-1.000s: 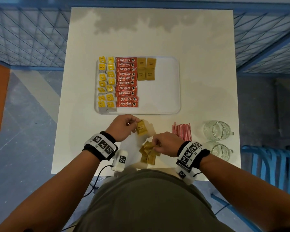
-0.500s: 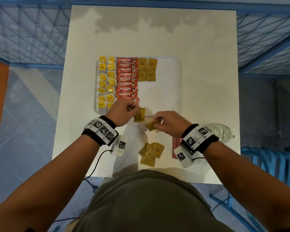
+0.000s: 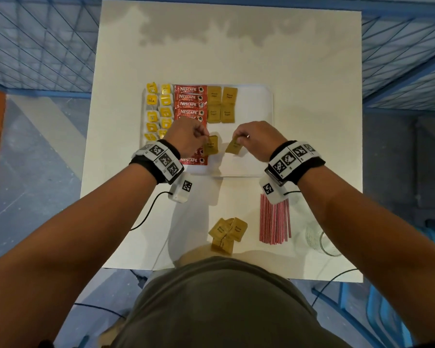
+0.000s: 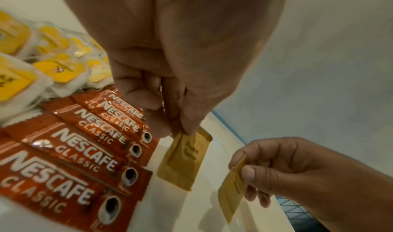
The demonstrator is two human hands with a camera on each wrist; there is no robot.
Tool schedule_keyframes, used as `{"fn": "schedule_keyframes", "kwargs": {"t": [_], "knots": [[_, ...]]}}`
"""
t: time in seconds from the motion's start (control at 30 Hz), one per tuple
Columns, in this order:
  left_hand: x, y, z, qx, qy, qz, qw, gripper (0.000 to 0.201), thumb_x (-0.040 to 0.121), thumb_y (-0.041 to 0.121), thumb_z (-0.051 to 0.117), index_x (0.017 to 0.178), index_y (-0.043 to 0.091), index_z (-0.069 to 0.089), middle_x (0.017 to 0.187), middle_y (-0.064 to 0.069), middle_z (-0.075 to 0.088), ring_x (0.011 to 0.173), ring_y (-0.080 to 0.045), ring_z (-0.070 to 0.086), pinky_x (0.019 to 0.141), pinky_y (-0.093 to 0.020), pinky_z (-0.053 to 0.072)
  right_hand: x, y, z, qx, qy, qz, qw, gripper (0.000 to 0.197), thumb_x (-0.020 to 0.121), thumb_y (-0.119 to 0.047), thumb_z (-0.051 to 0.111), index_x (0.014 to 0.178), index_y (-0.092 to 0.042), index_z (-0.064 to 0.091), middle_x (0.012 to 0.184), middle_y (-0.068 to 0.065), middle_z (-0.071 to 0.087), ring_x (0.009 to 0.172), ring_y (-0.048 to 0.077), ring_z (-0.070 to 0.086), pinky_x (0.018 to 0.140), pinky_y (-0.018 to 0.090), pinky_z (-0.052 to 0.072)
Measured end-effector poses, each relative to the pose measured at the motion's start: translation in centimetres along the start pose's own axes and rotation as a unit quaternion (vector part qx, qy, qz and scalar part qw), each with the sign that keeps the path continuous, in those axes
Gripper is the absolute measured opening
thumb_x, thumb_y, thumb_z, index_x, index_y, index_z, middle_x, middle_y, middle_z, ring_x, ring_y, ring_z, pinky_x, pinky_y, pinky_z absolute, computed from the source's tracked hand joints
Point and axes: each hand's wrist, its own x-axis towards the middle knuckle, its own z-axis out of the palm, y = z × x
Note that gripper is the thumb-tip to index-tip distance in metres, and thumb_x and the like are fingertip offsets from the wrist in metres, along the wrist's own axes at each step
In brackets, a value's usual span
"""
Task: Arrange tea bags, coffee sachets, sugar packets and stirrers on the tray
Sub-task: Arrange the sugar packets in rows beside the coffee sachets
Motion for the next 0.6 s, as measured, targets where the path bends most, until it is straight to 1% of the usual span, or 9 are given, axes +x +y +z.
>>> {"fn": "schedule_keyframes", "kwargs": {"t": [0.1, 0.17, 0.2, 0.27, 0.3, 0.37, 0.47, 0.53, 0.6], "knots": [[1.5, -0.2, 0.2, 0.005, -0.006, -0.005, 1.000, 0.005, 0.090, 0.013, 0.071, 0.090, 0.016, 0.076, 0.086, 0.002, 0.074, 0.076, -0.010, 0.066, 0.069, -0.019, 0.051, 1.8, 0.0, 0.0, -0.015, -0.011, 0.009, 1.000, 0.024, 0.100, -0.018, 0.055, 0.115, -0.018, 0.073, 0.116, 0.004, 0.071, 0.106, 0.021, 0.064, 0.094, 0.037, 0.051], [2.5, -0.4, 0.4, 0.009, -0.009, -0.007, 1.000, 0.005, 0.089, 0.014, 0.072, 0.087, 0.019, 0.075, 0.084, 0.003, 0.073, 0.071, -0.005, 0.064, 0.069, -0.019, 0.053, 2.9, -0.1, 0.2, -0.009, 0.000, 0.017, 1.000, 0.023, 0.099, -0.018, 0.057, 0.114, -0.017, 0.074, 0.116, 0.004, 0.072, 0.105, 0.021, 0.064, 0.091, 0.034, 0.051], [2.9, -0.4, 0.5, 0.009, -0.008, -0.008, 1.000, 0.006, 0.089, 0.015, 0.072, 0.086, 0.020, 0.074, 0.084, 0.004, 0.072, 0.070, -0.003, 0.062, 0.067, -0.018, 0.051, 3.4, -0.1, 0.4, -0.003, 0.008, 0.022, 1.000, 0.021, 0.099, -0.019, 0.058, 0.112, -0.017, 0.075, 0.114, 0.004, 0.072, 0.105, 0.021, 0.065, 0.089, 0.032, 0.049], [3.6, -0.5, 0.7, 0.015, 0.000, -0.009, 1.000, 0.008, 0.089, 0.015, 0.072, 0.084, 0.021, 0.074, 0.084, 0.007, 0.071, 0.070, -0.001, 0.059, 0.062, -0.012, 0.043, 4.2, -0.3, 0.6, 0.006, 0.025, 0.034, 0.999, 0.019, 0.097, -0.020, 0.060, 0.108, -0.017, 0.075, 0.110, 0.003, 0.072, 0.102, 0.021, 0.065, 0.084, 0.029, 0.046], [3.9, -0.4, 0.7, 0.017, 0.005, -0.010, 1.000, 0.007, 0.089, 0.016, 0.072, 0.084, 0.021, 0.074, 0.084, 0.007, 0.070, 0.072, -0.001, 0.059, 0.062, -0.011, 0.040, 4.5, -0.4, 0.7, 0.008, 0.032, 0.038, 0.999, 0.018, 0.097, -0.021, 0.061, 0.106, -0.017, 0.075, 0.108, 0.003, 0.073, 0.100, 0.021, 0.065, 0.082, 0.029, 0.046], [4.4, -0.4, 0.9, 0.014, 0.016, -0.011, 1.000, 0.007, 0.088, 0.016, 0.072, 0.084, 0.020, 0.075, 0.084, 0.008, 0.069, 0.074, -0.004, 0.059, 0.063, -0.012, 0.039, 5.1, -0.6, 0.7, 0.009, 0.044, 0.044, 0.998, 0.017, 0.096, -0.022, 0.061, 0.105, -0.018, 0.075, 0.106, 0.001, 0.073, 0.097, 0.019, 0.064, 0.080, 0.029, 0.046], [5.2, -0.4, 1.0, 0.019, 0.026, -0.010, 0.999, 0.008, 0.088, 0.015, 0.073, 0.084, 0.021, 0.075, 0.083, 0.007, 0.068, 0.073, -0.005, 0.057, 0.064, -0.012, 0.039, 5.8, -0.8, 0.9, 0.010, 0.055, 0.051, 0.997, 0.015, 0.096, -0.023, 0.064, 0.105, -0.018, 0.076, 0.106, -0.001, 0.071, 0.095, 0.018, 0.064, 0.084, 0.034, 0.051], [5.7, -0.5, 1.1, 0.032, 0.035, -0.004, 0.999, 0.008, 0.088, 0.015, 0.072, 0.084, 0.020, 0.076, 0.084, 0.007, 0.068, 0.076, -0.007, 0.058, 0.070, -0.016, 0.043, 6.2, -0.7, 1.1, 0.002, 0.058, 0.051, 0.997, 0.015, 0.096, -0.024, 0.065, 0.104, -0.019, 0.076, 0.105, -0.001, 0.068, 0.095, 0.018, 0.063, 0.084, 0.034, 0.050], [6.0, -0.6, 1.2, 0.041, 0.044, 0.003, 0.998, 0.008, 0.087, 0.015, 0.071, 0.085, 0.020, 0.077, 0.083, 0.008, 0.068, 0.080, -0.009, 0.060, 0.074, -0.022, 0.047, 6.6, -0.5, 1.3, -0.008, 0.060, 0.046, 0.997, 0.015, 0.096, -0.025, 0.065, 0.104, -0.019, 0.076, 0.104, -0.001, 0.066, 0.094, 0.017, 0.061, 0.080, 0.031, 0.046]]}}
